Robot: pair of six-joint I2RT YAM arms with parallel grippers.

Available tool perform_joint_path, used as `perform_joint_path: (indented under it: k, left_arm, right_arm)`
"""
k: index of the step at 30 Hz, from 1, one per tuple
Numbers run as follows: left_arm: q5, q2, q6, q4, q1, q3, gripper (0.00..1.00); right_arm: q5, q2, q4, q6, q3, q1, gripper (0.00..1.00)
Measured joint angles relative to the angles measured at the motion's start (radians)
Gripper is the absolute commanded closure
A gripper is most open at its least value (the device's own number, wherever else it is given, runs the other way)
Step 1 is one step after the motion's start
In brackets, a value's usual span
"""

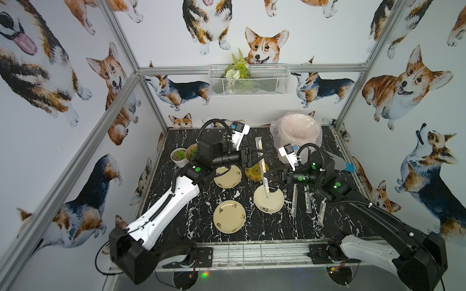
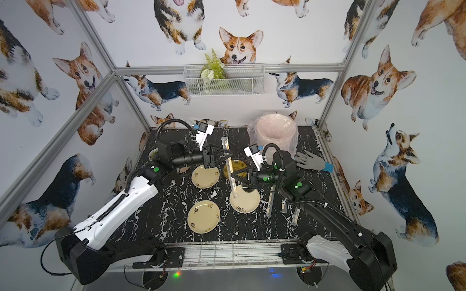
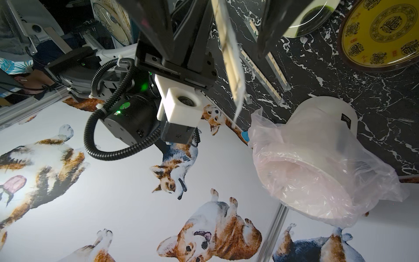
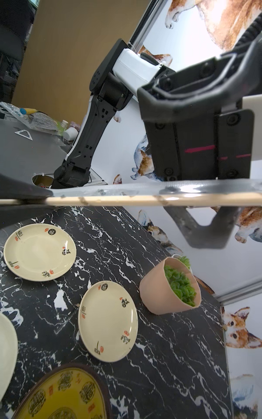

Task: Remove the packaging of disposable chopsticks
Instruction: Pick up the disposable chopsticks from the center of the board.

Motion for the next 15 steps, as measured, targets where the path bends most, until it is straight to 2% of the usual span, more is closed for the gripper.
perform_joint_path:
  k: [1,5,9,10,12,14,15]
  left_arm:
    - [-0.003,0.000,-0.002,0.004,0.000,0.000,0.64]
    - [-0.010,-0.006,-0.009,0.011,0.000,0.000,1.00]
    - [-0.015,-0.024,-0.027,0.015,-0.001,0.000,1.00]
    - [-0.020,-0.031,-0.028,0.015,0.000,0.000,1.00]
    - [-0.028,-0.044,-0.029,0.014,0.000,0.000,1.00]
    - [-0.045,-0.062,-0.023,0.023,0.000,-0.008,1.00]
    - [-0.057,-0.073,-0.026,0.030,0.000,-0.015,1.00]
  right_arm:
    - [-0.005,0.001,0.000,0.000,0.002,0.003,1.00]
    - [-0.024,0.004,0.001,0.000,0.007,0.009,1.00]
    - [-0.029,0.008,0.004,-0.019,0.013,0.009,1.00]
    - [-0.030,0.008,0.004,-0.019,0.018,0.010,0.86]
    - [-0.032,0.008,0.006,-0.018,0.023,0.011,0.70]
    - [-0.034,0.008,0.011,0.001,0.026,0.015,0.47]
    - [-0.033,0.008,0.011,0.000,0.026,0.016,0.38]
